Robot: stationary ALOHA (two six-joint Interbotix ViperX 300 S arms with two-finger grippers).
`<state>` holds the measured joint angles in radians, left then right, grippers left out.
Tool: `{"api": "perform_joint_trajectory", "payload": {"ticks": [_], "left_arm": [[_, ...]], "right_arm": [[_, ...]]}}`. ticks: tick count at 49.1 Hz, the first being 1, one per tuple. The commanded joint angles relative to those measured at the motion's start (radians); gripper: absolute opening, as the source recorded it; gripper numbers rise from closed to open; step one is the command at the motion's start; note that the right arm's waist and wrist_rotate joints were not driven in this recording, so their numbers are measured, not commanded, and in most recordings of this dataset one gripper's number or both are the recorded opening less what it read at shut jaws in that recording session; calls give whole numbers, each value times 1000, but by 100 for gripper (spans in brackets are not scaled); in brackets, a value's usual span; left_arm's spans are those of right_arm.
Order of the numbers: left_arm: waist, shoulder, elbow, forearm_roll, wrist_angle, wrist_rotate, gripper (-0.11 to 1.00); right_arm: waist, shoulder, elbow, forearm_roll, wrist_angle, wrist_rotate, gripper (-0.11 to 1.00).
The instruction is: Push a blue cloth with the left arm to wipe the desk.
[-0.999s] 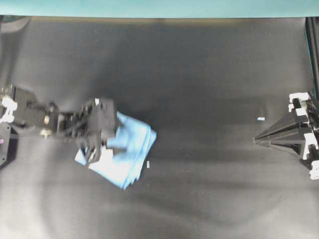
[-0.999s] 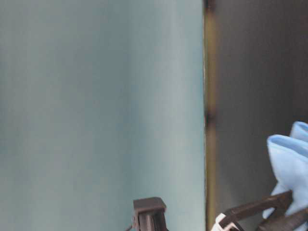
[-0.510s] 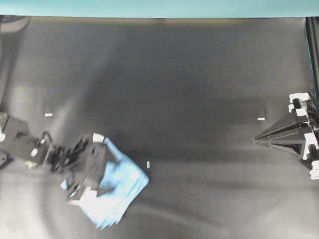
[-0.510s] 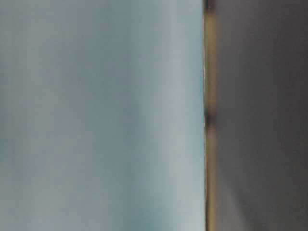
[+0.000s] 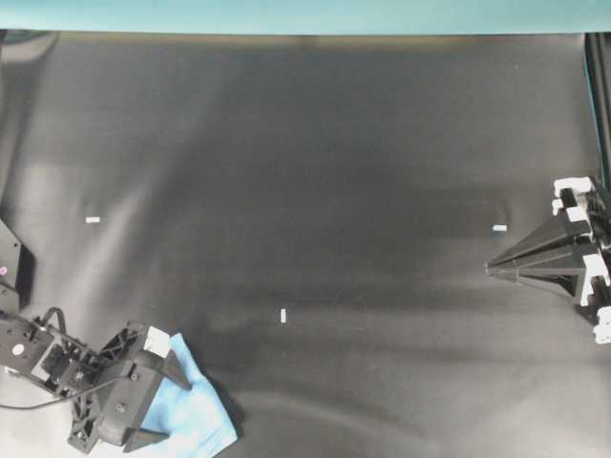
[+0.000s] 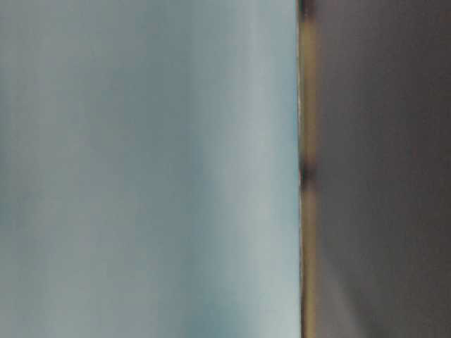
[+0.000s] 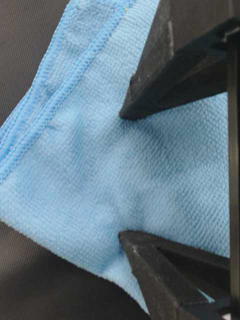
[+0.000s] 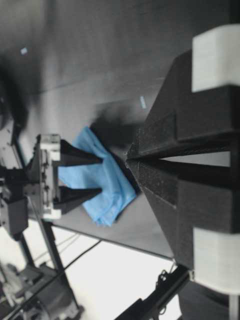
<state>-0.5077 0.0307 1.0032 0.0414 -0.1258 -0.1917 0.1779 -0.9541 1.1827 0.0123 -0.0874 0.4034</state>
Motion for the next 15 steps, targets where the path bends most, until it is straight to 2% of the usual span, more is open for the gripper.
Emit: {"api": "perform_joint_trajectory", "payload": {"ticks": [1,15], "left_arm": [[-34,6,14,2,9,-11,87],[-34,-110,17,2,14,-6,87]], "right_arm": [[0,6,-8,2,-12,0,0],[0,-5,-6,2,-11,2,0]]}}
